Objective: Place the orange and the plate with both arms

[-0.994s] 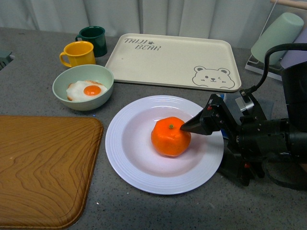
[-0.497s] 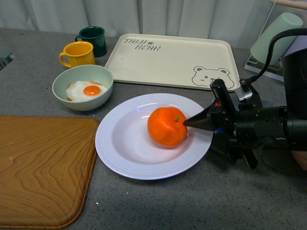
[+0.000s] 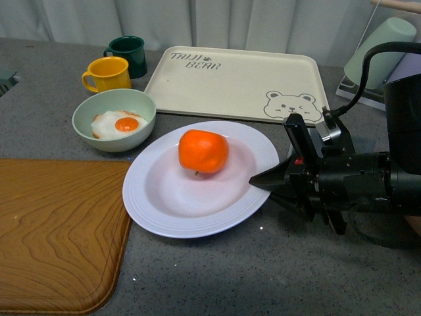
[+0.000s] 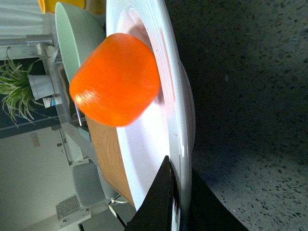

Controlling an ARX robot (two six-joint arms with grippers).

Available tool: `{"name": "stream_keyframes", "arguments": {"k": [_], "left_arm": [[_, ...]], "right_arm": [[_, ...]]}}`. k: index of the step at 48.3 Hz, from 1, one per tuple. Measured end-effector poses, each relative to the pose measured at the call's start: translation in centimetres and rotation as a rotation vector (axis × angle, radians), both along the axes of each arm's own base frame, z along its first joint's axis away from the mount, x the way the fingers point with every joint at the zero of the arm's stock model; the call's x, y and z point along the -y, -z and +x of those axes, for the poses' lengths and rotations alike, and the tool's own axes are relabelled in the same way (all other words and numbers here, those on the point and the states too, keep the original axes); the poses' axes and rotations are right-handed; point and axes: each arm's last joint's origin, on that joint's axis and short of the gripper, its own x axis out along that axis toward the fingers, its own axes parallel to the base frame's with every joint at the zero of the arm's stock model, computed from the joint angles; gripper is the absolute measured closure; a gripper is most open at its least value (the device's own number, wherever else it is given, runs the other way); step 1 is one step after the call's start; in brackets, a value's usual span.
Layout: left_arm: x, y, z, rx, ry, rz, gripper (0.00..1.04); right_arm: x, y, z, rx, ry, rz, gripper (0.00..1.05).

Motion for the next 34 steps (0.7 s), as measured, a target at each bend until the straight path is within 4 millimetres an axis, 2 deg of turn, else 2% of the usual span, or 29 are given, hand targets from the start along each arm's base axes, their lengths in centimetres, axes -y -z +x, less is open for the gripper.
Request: {"name": "stream_keyframes", "arguments": {"k": [7,13,21,29,34], "left_arm": [[0.0,0.0,0.0,0.0,0.0,0.0,0.07],[0.0,0.0,0.0,0.0,0.0,0.0,0.07],[0.0,0.0,0.0,0.0,0.0,0.0,0.07],[0.0,0.0,0.0,0.0,0.0,0.0,0.07],[0.0,0.0,0.0,0.0,0.0,0.0,0.07]], "right_arm": [[1.0,-0.6,-0.6,0.088,0.029,0.044,1.03],[2.2,-2.0,0.2,0.193,0.064,0.1,1.04],[2.8,-3.4,1.1,0.273,0.065,0.157,1.04],[2.9,-4.6,3.6,0.316,0.081,0.178,1.04],[2.8,-4.7,6.0,0.312,0.09,0.174,1.04]]}}
